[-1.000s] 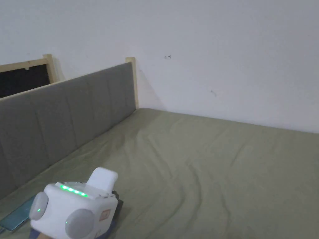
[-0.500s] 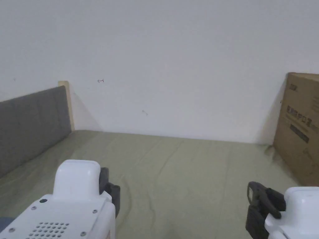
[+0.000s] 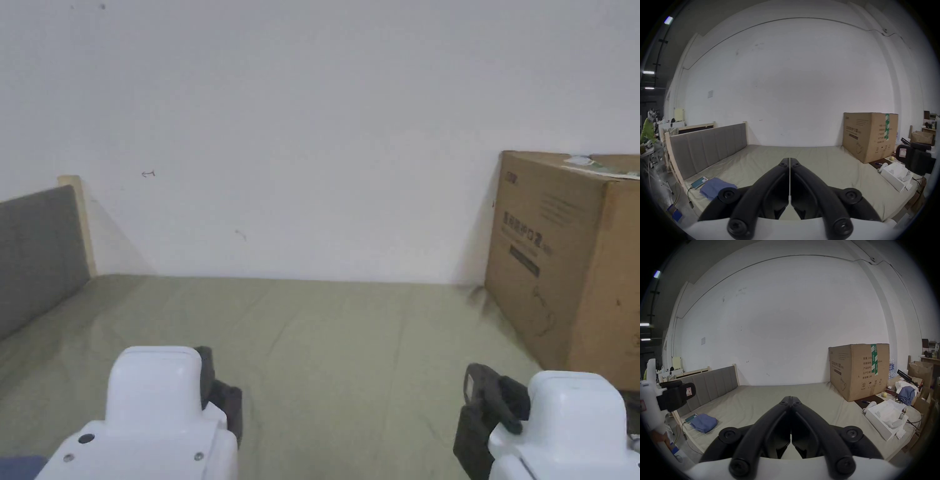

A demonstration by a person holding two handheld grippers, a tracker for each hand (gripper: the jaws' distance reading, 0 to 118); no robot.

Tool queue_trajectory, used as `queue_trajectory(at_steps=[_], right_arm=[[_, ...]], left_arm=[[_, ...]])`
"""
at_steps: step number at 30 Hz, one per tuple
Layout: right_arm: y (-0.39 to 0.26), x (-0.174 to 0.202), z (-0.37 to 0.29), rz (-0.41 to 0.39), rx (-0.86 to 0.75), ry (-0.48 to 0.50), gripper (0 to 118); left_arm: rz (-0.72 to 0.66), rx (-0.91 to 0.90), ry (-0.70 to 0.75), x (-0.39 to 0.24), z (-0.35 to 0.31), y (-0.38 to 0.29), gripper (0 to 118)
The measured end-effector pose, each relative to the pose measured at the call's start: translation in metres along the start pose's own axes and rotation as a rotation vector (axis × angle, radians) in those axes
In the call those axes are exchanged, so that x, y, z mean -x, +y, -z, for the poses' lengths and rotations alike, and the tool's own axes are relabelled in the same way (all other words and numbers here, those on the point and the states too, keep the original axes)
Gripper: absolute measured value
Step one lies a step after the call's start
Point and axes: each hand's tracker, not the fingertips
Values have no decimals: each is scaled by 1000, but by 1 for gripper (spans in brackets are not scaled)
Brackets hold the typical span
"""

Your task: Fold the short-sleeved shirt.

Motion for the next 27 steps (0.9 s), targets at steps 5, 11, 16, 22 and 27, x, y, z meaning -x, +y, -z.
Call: queue_trajectory(at_steps=[5, 11, 16, 22, 27], right_arm=[[8, -3, -10, -4, -43, -20, 22], [11, -7, -13, 3, -29, -17, 118], [11, -7, -18, 5, -50, -21, 118], [6, -8, -15, -20, -35, -31, 118], [8, -12, -18, -27, -31, -47, 118]], left_arm=[[1, 37, -21, -4, -1, 2, 97], [-45, 78, -78, 1, -5, 6, 101], [27, 94, -25, -4, -4, 4, 101], [7, 168, -134, -6, -11, 4, 101], [-30, 170, -142, -8, -14, 1, 101]])
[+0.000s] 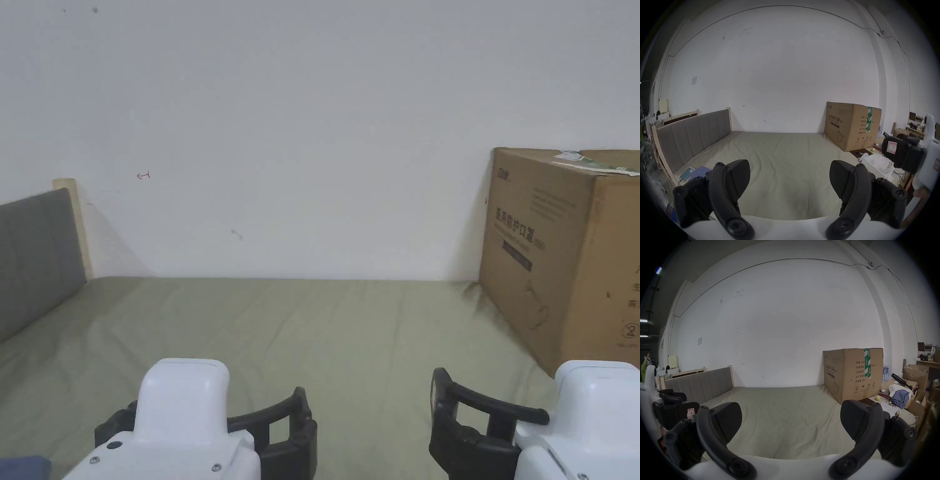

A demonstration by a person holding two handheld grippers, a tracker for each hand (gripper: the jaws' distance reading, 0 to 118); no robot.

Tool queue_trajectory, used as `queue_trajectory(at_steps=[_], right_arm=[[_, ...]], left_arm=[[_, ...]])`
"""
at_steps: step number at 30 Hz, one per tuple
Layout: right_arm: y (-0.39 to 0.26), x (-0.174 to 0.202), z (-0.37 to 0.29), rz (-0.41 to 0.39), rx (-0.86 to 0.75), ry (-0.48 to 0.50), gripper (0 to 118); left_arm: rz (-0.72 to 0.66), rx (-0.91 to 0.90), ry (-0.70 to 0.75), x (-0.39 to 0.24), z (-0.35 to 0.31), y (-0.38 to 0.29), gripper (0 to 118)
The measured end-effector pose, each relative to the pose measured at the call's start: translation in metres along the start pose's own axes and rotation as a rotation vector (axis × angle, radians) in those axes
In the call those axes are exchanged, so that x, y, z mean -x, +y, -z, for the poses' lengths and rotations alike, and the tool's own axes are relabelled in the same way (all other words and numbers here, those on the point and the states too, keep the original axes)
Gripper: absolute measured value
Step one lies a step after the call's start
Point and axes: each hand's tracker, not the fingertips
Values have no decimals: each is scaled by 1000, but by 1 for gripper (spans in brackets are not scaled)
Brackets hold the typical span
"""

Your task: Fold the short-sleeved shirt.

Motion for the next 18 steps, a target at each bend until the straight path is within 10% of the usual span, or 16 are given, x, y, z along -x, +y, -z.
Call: queue_trajectory(at_steps=[18], right_arm=[[-5, -8, -1, -3, 31, -11, 118]], left_arm=[[-24, 24, 92, -19, -5, 1, 101]])
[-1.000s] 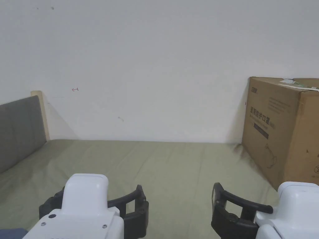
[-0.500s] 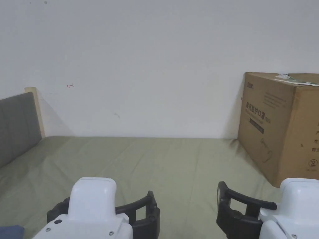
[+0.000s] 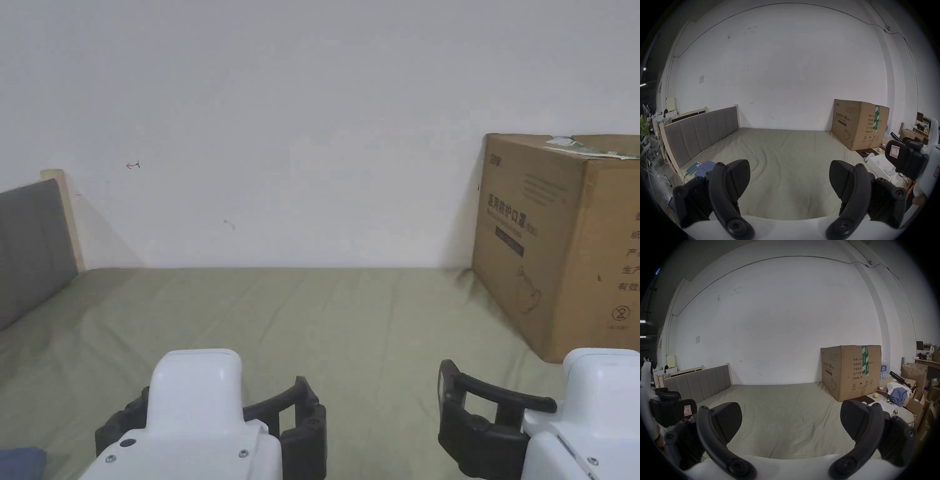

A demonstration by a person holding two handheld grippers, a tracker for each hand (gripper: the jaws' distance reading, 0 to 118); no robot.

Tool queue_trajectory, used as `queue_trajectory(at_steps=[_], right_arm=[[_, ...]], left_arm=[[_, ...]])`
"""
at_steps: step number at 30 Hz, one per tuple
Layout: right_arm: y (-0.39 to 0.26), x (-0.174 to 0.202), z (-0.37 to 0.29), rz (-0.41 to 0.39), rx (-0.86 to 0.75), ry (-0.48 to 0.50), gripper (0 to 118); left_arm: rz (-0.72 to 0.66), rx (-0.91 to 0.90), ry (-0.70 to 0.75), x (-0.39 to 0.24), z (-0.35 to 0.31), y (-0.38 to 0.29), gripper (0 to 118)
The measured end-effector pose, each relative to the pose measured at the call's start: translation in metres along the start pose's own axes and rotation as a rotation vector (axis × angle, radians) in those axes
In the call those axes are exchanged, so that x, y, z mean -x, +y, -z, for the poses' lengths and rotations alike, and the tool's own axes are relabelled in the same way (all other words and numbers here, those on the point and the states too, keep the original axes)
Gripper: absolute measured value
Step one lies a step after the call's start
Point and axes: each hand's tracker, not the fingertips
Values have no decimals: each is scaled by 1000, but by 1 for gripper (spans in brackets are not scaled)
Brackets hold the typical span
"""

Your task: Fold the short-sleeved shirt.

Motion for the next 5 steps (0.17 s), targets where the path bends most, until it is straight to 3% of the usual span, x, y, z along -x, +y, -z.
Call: queue_trajectory(at_steps=[5], right_arm=[[-2, 1, 0, 0, 1, 8, 118]], left_arm=[[-9, -26, -12, 2, -3, 3, 101]])
